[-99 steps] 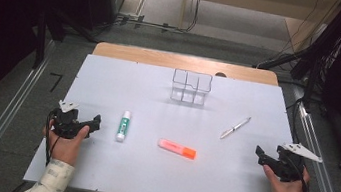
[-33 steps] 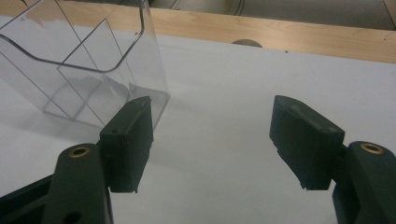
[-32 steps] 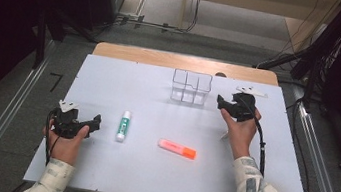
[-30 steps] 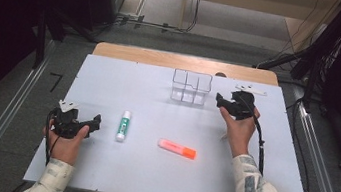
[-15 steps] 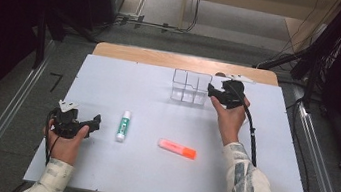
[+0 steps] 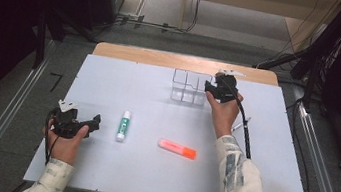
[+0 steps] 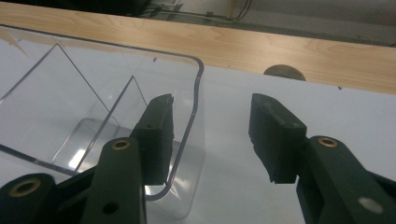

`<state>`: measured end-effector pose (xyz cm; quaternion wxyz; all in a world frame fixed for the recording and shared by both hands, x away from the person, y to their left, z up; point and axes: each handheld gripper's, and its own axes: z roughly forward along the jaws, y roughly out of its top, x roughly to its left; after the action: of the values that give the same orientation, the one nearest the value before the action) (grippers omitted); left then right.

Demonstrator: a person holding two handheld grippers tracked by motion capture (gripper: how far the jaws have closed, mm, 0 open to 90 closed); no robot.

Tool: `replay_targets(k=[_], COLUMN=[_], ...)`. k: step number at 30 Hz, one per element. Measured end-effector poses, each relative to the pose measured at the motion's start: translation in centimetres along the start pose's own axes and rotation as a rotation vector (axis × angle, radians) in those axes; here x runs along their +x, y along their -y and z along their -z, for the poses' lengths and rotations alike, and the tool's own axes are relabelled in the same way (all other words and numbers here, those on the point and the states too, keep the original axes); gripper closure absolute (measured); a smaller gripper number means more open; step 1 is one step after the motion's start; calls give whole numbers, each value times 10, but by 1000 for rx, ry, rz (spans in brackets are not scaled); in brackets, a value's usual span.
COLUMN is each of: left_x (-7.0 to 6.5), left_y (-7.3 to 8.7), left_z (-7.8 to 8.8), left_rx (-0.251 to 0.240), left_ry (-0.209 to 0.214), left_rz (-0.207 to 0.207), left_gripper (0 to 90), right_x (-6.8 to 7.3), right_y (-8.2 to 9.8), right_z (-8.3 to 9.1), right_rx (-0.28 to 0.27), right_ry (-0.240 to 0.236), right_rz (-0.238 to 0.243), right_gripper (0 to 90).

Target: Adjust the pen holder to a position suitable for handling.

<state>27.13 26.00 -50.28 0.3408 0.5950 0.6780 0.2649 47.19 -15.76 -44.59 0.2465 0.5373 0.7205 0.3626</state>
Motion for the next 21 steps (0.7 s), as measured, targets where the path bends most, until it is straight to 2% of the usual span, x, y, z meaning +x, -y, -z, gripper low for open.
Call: replay_targets(k=[11,18,21], left_x=[0,0,0], left_y=[0,0,0], left_z=[-1,-1,-1], left_rx=[2,4,4], left_ry=[0,2,3], left_rz=[-4,-4,-6], left_gripper=[46,46,46], right_x=[4,7,8], right_y=[0,0,0], right_z=[-13,-17,-16], right_rx=[41,52,54], right_ry=[17,30,26], right_rz=[-16,-8,-6], right_gripper=[548,579,644])
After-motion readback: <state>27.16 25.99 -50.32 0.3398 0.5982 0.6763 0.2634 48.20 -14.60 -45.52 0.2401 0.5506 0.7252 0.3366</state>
